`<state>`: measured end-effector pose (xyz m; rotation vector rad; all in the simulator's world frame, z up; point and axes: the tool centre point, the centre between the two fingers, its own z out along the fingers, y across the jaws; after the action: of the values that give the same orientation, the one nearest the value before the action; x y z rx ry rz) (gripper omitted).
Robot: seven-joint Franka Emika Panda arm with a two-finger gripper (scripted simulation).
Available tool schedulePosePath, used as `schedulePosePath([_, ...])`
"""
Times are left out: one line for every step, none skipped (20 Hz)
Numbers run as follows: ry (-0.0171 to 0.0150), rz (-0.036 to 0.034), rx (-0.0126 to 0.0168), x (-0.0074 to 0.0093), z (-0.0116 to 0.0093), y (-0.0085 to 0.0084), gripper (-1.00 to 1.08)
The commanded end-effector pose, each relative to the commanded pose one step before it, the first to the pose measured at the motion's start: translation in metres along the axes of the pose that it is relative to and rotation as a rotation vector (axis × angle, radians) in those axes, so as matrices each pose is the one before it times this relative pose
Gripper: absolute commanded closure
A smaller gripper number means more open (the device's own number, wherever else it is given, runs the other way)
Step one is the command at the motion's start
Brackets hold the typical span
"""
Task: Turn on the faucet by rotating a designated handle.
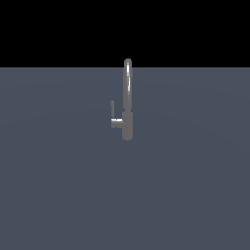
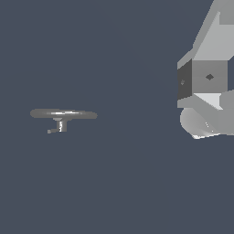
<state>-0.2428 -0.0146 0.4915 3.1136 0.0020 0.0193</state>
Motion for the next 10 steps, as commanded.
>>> schedulePosePath([0.0, 0.0, 0.0, 0.0, 0.0, 0.00001, 1.08])
schedulePosePath([-0.00058, 0.0007, 0.00104, 0.00001, 0.00011, 0.00021, 1.08])
schedulePosePath([-0.00158, 0.00185, 0.00281, -0.00005, 0.00028, 0.00046, 1.08])
schedulePosePath([-0.00274, 0.00309, 0.0048, -0.00005, 0.0005, 0.00085, 1.08])
schedulePosePath([-0.00398, 0.00417, 0.00678, -0.00007, 0.00075, 0.0012, 1.08])
schedulePosePath([-0.0053, 0.00488, 0.00857, -0.00008, 0.00105, 0.00155, 1.08])
schedulePosePath([-0.00569, 0.00424, 0.0085, -0.00007, 0.0012, 0.00156, 1.08])
schedulePosePath([-0.00518, 0.00275, 0.0069, -0.00003, 0.00117, 0.00133, 1.08])
schedulePosePath([-0.00452, 0.0013, 0.00515, -0.00001, 0.0011, 0.00104, 1.08])
schedulePosePath([-0.0035, 0.00001, 0.00319, 0.00001, 0.00093, 0.0007, 1.08])
